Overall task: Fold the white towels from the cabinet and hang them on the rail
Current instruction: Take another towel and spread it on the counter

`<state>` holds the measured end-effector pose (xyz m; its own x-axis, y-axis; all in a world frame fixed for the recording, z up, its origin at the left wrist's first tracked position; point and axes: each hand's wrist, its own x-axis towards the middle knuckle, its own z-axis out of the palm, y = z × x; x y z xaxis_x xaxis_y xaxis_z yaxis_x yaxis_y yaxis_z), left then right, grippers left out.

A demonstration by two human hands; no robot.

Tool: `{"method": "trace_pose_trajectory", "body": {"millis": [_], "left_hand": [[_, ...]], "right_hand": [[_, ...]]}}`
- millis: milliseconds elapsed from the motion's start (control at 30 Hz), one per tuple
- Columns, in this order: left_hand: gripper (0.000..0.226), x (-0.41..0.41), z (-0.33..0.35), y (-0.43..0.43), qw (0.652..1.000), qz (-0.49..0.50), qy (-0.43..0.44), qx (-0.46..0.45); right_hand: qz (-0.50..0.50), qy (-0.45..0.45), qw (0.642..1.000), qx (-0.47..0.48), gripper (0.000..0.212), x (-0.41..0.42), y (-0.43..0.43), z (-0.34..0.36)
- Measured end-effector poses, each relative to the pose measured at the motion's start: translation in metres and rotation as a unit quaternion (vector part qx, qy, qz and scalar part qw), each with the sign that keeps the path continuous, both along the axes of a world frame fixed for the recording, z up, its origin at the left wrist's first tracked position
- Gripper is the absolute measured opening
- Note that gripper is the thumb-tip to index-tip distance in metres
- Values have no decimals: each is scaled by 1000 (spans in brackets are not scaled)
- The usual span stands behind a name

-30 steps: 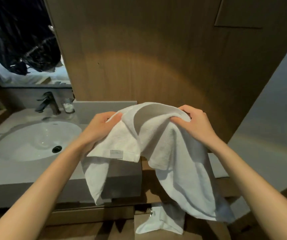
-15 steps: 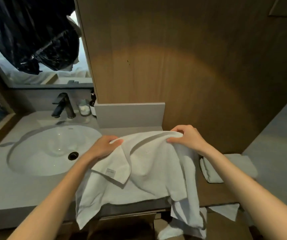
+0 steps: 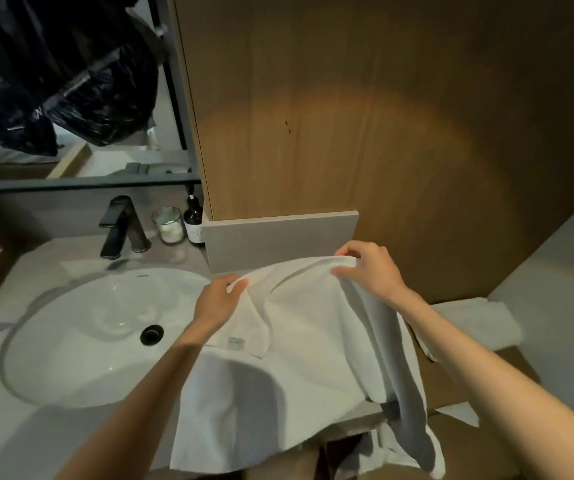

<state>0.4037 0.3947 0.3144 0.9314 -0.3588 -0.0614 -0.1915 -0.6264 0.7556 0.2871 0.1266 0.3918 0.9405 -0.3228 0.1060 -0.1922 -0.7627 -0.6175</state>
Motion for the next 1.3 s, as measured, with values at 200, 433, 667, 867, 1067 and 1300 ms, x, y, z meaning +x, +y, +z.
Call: {"method": "trace_pose_trajectory", "body": {"millis": [200,433,667,867,1067,1300], "left_hand": [[27,1,-20,-15,987,84,-123,56],[27,-72,-49,-65,953,-177,-246,6],[41,-79,-112,-86,949,-251,-164,97],[56,-53,-109,-85,920,-227,-208,242],[59,7,-97,-86,896,-134,-212,366],[56,39,-81,-85,895,-68,-162,409]], "right_hand": [[-18,54,998,-39,18,30,-5,-28],[-35,106,992,-55,29,57,-30,-63],[-25,160,980,-117,35,74,-54,-95],[36,38,974,-218,43,65,-38,-131],[97,93,967,-218,54,50,-18,-159],[122,171,961,-181,52,53,-30,-165]]}}
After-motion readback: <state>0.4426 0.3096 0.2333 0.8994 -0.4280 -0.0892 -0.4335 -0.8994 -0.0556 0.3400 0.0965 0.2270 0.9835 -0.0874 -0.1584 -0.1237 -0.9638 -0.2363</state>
